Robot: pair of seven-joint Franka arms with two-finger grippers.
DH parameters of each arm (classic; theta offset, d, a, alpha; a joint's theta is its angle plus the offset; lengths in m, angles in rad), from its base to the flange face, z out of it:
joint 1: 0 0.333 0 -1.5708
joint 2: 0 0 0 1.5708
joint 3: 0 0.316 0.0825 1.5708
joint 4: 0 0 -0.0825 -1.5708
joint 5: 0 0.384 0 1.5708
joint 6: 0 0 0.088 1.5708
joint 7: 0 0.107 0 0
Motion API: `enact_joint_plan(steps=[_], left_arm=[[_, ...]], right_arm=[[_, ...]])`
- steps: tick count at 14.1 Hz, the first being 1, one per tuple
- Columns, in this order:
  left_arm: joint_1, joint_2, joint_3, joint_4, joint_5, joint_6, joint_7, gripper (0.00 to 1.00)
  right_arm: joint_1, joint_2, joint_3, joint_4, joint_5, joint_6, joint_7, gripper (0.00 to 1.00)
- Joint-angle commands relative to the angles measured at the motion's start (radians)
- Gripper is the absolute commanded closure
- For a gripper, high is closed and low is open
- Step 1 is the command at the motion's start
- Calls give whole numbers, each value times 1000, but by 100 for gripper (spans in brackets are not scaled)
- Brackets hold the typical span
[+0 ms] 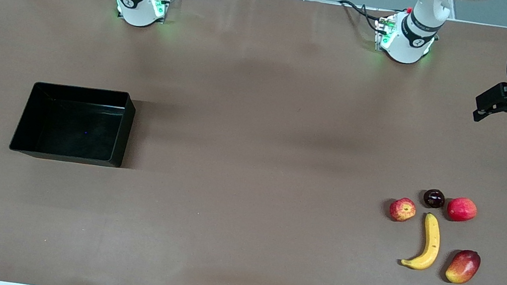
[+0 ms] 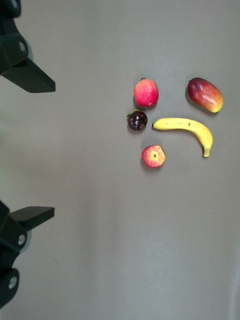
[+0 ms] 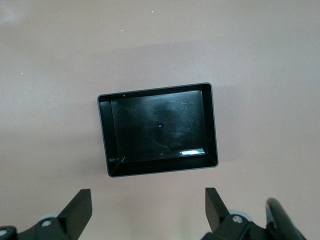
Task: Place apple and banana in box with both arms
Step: 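Reach the left gripper toward the red-yellow apple beside the banana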
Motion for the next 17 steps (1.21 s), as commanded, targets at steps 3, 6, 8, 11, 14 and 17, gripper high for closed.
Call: enact_joint_plan(steps=[3,6,8,11,14,17], left_arm=[[-1,5,4,10,-11,-16,-11,0],[2,29,4,25,-11,-16,-12,0],[1,54,4,33,-13,-16,-15,0],[-1,98,4,33,-4,10,-16,0],[4,161,5,27,-2,79,-16,0],[2,235,8,16,-1,154,-17,0]], right_arm=[[-20,-3,8,2,20,-10,-12,0],[-27,11,8,6,18,-8,-12,0],[-44,30,8,9,15,7,-13,0],[-75,82,8,12,1,10,-15,0],[-147,140,8,12,15,18,-16,0],[-158,224,12,9,24,69,-18,0]])
